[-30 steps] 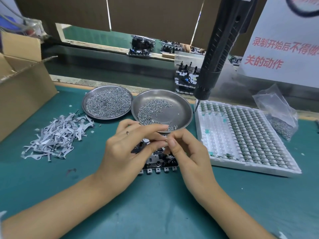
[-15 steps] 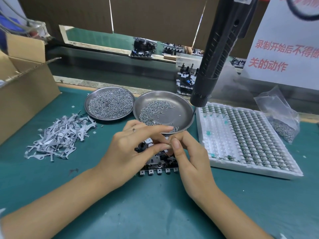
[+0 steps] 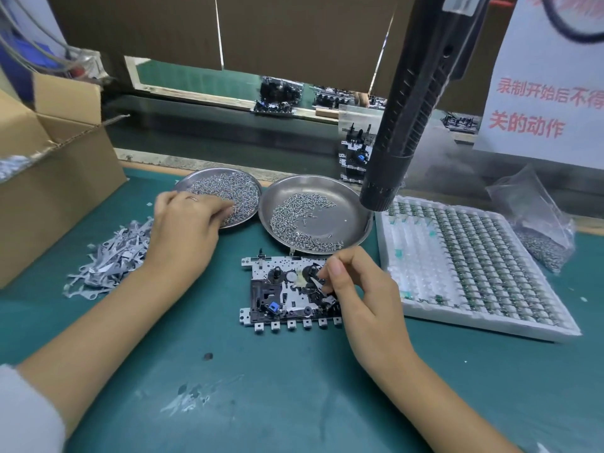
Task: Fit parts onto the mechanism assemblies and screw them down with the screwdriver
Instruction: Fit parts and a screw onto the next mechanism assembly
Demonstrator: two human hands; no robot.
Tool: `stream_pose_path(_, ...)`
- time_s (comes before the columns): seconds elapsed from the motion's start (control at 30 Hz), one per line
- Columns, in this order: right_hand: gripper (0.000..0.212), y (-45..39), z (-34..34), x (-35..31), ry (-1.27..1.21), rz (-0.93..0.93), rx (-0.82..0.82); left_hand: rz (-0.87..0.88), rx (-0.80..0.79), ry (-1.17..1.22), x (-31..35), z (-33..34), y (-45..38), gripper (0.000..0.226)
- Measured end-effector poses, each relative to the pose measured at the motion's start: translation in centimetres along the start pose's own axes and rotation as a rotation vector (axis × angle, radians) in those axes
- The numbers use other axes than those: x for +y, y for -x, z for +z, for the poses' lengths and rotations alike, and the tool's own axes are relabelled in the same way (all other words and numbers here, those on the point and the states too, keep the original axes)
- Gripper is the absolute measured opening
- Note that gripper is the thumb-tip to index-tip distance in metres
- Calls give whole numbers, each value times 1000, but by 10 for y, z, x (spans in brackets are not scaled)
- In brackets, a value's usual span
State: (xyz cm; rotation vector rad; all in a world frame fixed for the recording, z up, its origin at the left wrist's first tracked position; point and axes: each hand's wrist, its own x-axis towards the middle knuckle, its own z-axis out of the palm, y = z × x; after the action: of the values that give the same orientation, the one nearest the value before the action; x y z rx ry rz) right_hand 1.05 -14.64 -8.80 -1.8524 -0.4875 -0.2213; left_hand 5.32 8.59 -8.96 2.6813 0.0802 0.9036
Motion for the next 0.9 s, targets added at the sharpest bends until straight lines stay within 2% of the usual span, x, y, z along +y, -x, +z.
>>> stream_pose_path(0.07,22,-1,-1,0,-2,2,0,31,31,44,7,-7,0,16)
stream_pose_path(0.13,23,-1,-1,-1,-14,3,-2,144,63,228,23,-17,6,19)
stream_pose_path(0.2,24,-2,-2,-2,-40,2,-16,234,-10,513,50,-27,21,24)
stream_pose_path(0.27,23,-2,-3,-3,-85,-1,-51,270,-98,693,72,-29,36,25)
stream_pose_path(0.43,21,-3,-6,-1,-194,7,-116,209,-79,941,88,-25,51,17)
stream_pose_path(0.63,21,-10,-9,-2,-208,13,-130,75,-91,965,80,-23,48,9)
stream_pose_path(0.7,15,-27,-13,-1,-49,-18,-54,-52,-54,1011,77,-23,45,8)
stream_pose_path(0.77,12,-53,-17,1,255,5,-66,-183,-23,1109,75,-22,42,9)
stream_pose_path(0.83,25,-79,-18,3,568,115,-248,-246,-5,1139,72,-21,39,10)
stream_pose_path(0.9,25,-97,-13,3,764,203,-407,-273,-9,1138,69,-20,37,13)
